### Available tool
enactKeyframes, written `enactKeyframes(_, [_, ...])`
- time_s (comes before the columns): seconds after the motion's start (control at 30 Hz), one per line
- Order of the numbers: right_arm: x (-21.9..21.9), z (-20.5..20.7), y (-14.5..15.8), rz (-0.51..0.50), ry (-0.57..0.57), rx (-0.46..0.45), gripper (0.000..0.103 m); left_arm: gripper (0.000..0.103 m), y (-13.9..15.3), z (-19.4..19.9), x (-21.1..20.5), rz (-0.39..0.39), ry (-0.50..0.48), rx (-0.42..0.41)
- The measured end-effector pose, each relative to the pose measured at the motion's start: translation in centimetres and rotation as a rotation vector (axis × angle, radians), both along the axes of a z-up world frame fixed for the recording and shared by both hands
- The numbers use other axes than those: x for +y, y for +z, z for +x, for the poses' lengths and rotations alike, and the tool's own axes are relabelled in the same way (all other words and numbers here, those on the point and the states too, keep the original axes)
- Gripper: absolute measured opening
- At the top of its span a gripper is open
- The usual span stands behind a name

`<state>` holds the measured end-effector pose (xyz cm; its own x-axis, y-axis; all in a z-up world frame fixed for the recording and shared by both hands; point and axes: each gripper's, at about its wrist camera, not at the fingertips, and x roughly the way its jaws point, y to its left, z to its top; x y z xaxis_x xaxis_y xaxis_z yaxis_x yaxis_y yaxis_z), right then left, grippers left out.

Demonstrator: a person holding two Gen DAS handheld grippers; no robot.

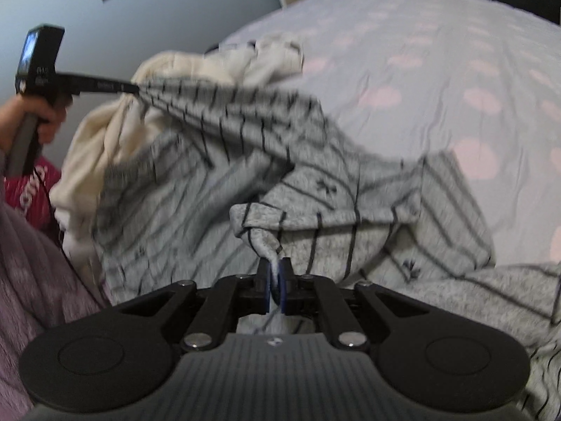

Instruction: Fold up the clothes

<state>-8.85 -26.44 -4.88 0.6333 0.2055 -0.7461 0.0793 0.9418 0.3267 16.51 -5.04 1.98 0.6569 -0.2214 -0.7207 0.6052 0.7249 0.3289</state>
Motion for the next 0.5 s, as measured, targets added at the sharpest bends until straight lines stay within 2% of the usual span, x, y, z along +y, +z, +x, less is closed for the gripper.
enactKeyframes(0.03, [-0.2,-0.3,0.1,0.012,0.005,0.005,0.012,0.000,-0.1,0.0,0.2,0.003,0.000,0.000])
enactKeyframes(0.13, [-1.7,-1.1,1.2,0.052,-0.015,-0.036,0.028,0.000,-0.4,0.2,0.5,0.024,0.019,-0.012])
enactKeyframes(0.27, [-5.2,-2.3,3.9,0.049,-0.151,-0.119,0.032,0.000,-0.9,1.0,0.6,0.026,0.032,0.002])
enactKeyframes(0.33, [-7.3,-1.6,4.2,0.047,-0.234,-0.111,0.033,0.000,-0.9,1.1,0.4,0.007,0.004,0.006])
enactKeyframes(0.43, [-10.4,0.3,3.4,0.064,-0.357,-0.052,0.038,0.001,-0.6,1.0,-0.2,-0.032,-0.062,0.035])
enactKeyframes(0.47, [-11.0,1.0,3.1,0.063,-0.384,-0.030,0.042,0.005,-0.5,1.2,-0.5,-0.045,-0.072,0.049])
enactKeyframes(0.5, [-11.6,1.6,2.8,0.061,-0.410,-0.009,0.042,0.013,-0.5,1.4,-0.8,-0.059,-0.081,0.068])
